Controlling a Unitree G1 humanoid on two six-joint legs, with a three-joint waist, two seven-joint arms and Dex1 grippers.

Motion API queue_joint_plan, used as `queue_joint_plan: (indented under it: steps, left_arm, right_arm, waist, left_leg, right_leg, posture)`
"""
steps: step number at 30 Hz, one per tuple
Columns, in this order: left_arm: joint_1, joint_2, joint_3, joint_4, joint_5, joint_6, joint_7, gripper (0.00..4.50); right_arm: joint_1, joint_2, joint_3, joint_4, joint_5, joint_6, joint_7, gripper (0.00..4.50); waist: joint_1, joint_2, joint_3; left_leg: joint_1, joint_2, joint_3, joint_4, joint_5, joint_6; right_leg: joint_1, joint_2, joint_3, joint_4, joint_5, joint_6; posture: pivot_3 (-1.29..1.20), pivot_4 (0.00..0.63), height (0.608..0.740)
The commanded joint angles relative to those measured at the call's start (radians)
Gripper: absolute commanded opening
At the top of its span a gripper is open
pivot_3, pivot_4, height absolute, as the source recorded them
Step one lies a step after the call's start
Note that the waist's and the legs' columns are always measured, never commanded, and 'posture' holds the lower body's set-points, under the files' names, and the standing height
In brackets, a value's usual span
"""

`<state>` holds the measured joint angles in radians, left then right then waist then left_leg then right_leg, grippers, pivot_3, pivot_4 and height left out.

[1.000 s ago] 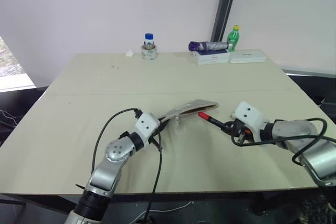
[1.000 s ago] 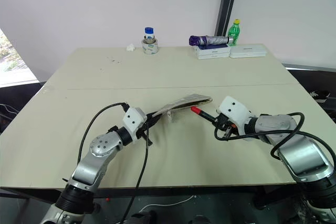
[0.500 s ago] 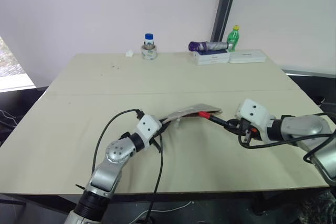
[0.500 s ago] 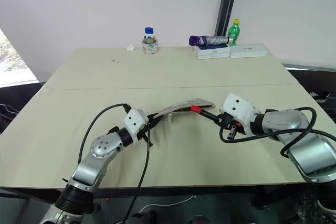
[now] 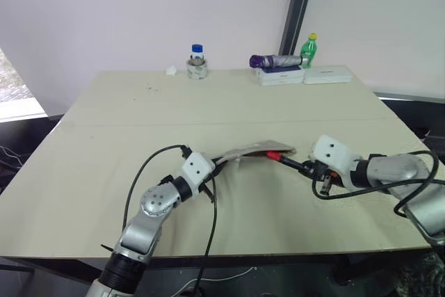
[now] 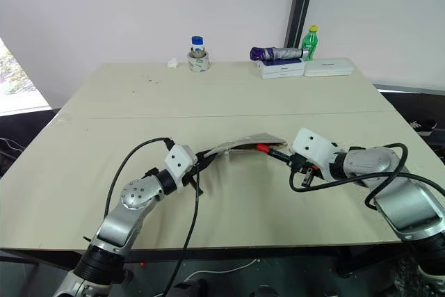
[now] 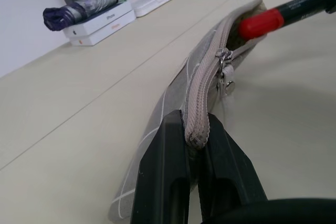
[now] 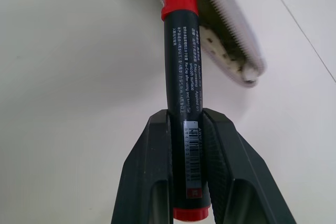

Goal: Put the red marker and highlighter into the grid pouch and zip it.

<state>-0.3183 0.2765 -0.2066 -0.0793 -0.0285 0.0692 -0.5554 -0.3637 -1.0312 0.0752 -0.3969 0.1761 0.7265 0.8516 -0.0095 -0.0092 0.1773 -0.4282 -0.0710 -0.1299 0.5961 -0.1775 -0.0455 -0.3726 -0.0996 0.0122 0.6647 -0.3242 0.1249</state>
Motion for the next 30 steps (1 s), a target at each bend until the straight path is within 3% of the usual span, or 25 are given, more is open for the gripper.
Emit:
queue_joint_plan:
  steps: [1,13,19,24,27,30]
  left_arm:
    - [-0.001,0.021,-0.022,-0.024,0.022,-0.047,-0.022,0.00]
    - [-0.002,0.090,-0.109,-0.028,0.050,-0.119,-0.148,0.00]
    - [0.004,0.090,-0.103,-0.036,0.048,-0.117,-0.157,0.00]
    - [0.015,0.087,-0.084,-0.043,0.038,-0.096,-0.147,0.00]
    - [0.010,0.063,-0.048,-0.044,0.001,-0.047,-0.120,0.00]
    - [-0.013,0.015,0.009,-0.052,-0.071,0.042,-0.080,0.00]
  right_arm:
    - [-0.039,-0.014,0.030,-0.010,-0.044,-0.050,0.016,0.29]
    - [-0.188,0.052,0.250,-0.016,-0.206,-0.136,0.069,0.29]
    - [-0.210,0.092,0.267,-0.002,-0.242,-0.144,0.087,0.29]
    - [-0.197,0.086,0.202,-0.021,-0.210,-0.117,0.111,2.80]
    - [-0.177,0.084,0.096,-0.056,-0.137,-0.081,0.121,4.26]
    - [-0.149,0.077,-0.021,-0.098,-0.044,-0.031,0.147,4.26]
  waist:
    - [-0.001,0.000,0.000]
    - [-0.001,0.000,0.000]
    - [-0.001,0.000,0.000]
    - [-0.001,0.000,0.000]
    - [-0.001,0.000,0.000]
    - [0.000,0.000,0.000]
  left_leg:
    - [0.000,0.000,0.000,0.000,0.000,0.000]
    - [0.000,0.000,0.000,0.000,0.000,0.000]
    - [0.000,0.000,0.000,0.000,0.000,0.000]
    - [0.000,0.000,-0.001,0.000,0.000,0.000]
    - [0.000,0.000,-0.001,0.000,0.000,0.000]
    - [0.000,0.000,-0.001,0.000,0.000,0.000]
  right_leg:
    - [0.000,0.000,0.000,0.000,0.000,0.000]
    - [0.000,0.000,0.000,0.000,0.000,0.000]
    - [0.000,0.000,0.000,0.000,0.000,0.000]
    - [0.000,0.000,0.000,0.000,0.000,0.000]
    - [0.000,0.000,0.000,0.000,0.000,0.000]
    - [0.000,0.000,0.000,0.000,0.000,0.000]
  posture:
    - [0.00,0.150,0.740]
    - [0.00,0.150,0.740]
    - [0.00,0.150,0.740]
    - [0.00,0.150,0.740]
    - [0.00,0.150,0.740]
    - [0.00,0.150,0.740]
